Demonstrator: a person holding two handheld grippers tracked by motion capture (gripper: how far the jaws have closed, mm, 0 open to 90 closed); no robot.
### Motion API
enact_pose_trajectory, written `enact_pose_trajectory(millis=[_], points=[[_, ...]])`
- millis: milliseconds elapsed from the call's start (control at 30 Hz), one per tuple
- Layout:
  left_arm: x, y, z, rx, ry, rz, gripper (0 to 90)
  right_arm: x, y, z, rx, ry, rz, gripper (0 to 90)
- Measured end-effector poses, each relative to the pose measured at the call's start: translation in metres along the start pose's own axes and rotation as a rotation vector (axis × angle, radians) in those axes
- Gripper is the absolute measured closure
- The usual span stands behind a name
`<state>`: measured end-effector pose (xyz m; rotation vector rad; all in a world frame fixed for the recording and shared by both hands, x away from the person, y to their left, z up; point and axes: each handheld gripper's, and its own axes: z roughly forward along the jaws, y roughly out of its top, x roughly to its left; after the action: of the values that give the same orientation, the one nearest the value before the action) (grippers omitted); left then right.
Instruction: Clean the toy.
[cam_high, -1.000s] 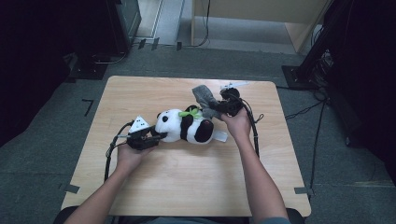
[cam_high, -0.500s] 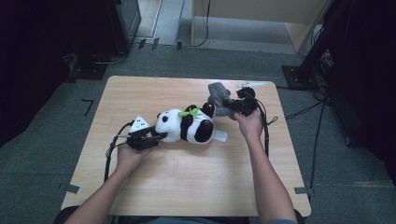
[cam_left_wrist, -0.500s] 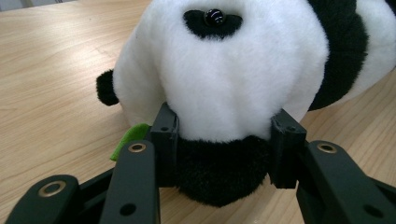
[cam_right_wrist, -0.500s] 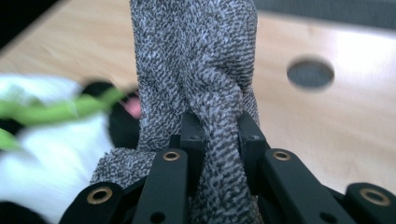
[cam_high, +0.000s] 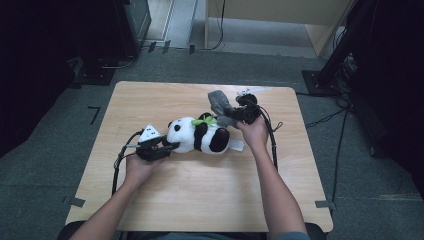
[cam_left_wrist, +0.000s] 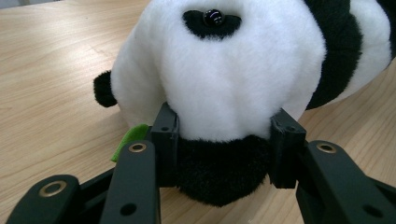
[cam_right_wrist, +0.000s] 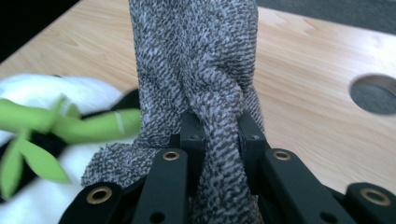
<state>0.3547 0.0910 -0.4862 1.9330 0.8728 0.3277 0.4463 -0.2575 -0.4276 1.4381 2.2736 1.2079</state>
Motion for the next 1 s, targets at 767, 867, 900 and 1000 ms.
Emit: enact_pose_trajectory(millis=[767, 867, 900, 1000], points=[[-0.001, 0.006, -0.002, 0.029, -0.001, -0.046, 55.0, 0.07, 0.036, -0.034, -0.071, 0.113, -0.088, 78.2], [-0.002, 0.007, -0.003, 0.036, -0.002, -0.06, 55.1, 0.091, 0.039, -0.026, -0.062, 0.162, -0.099, 78.2], [-0.002, 0.008, -0.003, 0.036, -0.004, -0.066, 55.1, 0.098, 0.04, -0.023, -0.057, 0.177, -0.109, 78.2], [-0.002, 0.01, -0.004, 0.042, -0.003, -0.078, 55.2, 0.122, 0.039, -0.013, -0.039, 0.226, -0.141, 78.0]])
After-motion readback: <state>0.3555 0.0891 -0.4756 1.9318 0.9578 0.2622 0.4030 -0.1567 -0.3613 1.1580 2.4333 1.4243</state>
